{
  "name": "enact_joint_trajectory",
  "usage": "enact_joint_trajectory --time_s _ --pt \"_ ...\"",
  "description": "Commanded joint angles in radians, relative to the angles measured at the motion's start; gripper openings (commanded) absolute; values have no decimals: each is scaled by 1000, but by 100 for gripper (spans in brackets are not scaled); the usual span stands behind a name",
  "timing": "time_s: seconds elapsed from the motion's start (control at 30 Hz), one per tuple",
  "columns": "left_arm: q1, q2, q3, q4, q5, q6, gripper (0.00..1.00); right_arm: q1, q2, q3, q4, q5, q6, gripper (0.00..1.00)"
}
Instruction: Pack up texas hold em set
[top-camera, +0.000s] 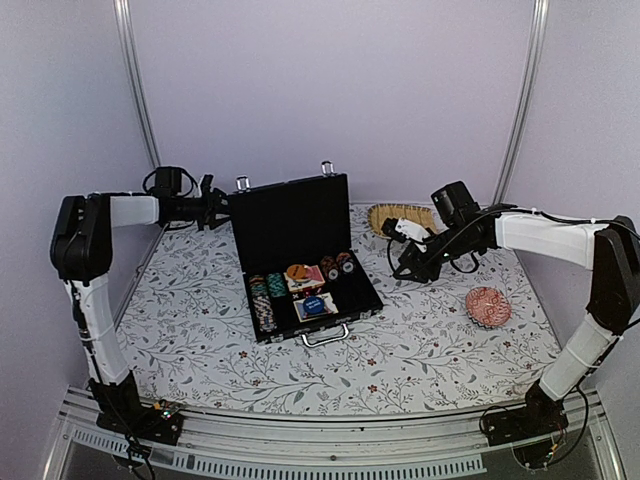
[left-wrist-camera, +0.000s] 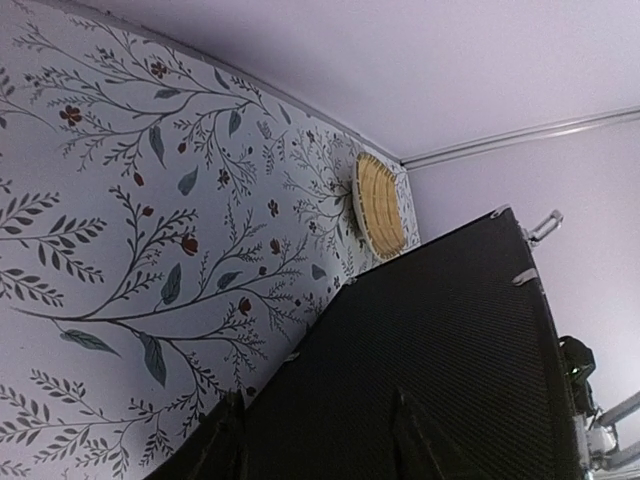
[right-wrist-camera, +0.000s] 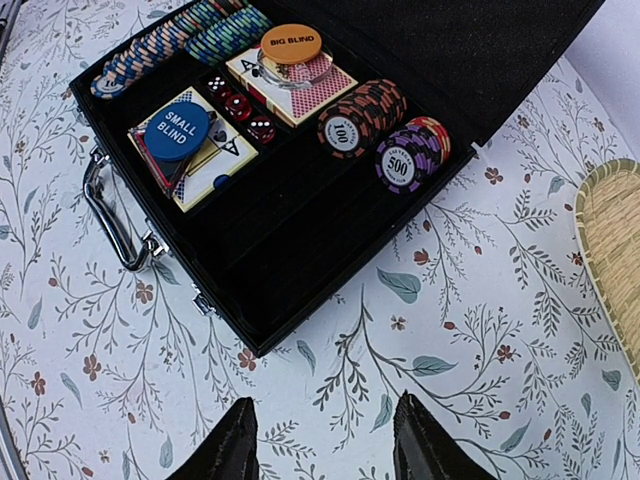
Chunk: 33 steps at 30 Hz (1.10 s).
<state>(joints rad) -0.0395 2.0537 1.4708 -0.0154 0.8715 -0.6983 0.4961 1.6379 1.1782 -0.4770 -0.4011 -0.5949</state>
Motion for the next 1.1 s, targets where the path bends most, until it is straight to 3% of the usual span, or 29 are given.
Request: enact_joint_trajectory --time_s 0.0,0.3,0.53,0.63,1.07 --pt "-51 -72 -76 36 92 62 49 -13 9 -7 18 -4 -1 48" --pt "-162 -255 -271 11 105 145 48 -88 -65 4 17 -42 6 48" --pt "-181 -432 -415 -137 -196 211 48 -157 -62 16 17 -123 22 50" --pt "-184 -480 -492 -154 -303 189 49 -157 2 54 15 -156 46 52" --pt "-255 -479 -690 -61 -369 96 58 -156 485 407 -156 -384 177 68"
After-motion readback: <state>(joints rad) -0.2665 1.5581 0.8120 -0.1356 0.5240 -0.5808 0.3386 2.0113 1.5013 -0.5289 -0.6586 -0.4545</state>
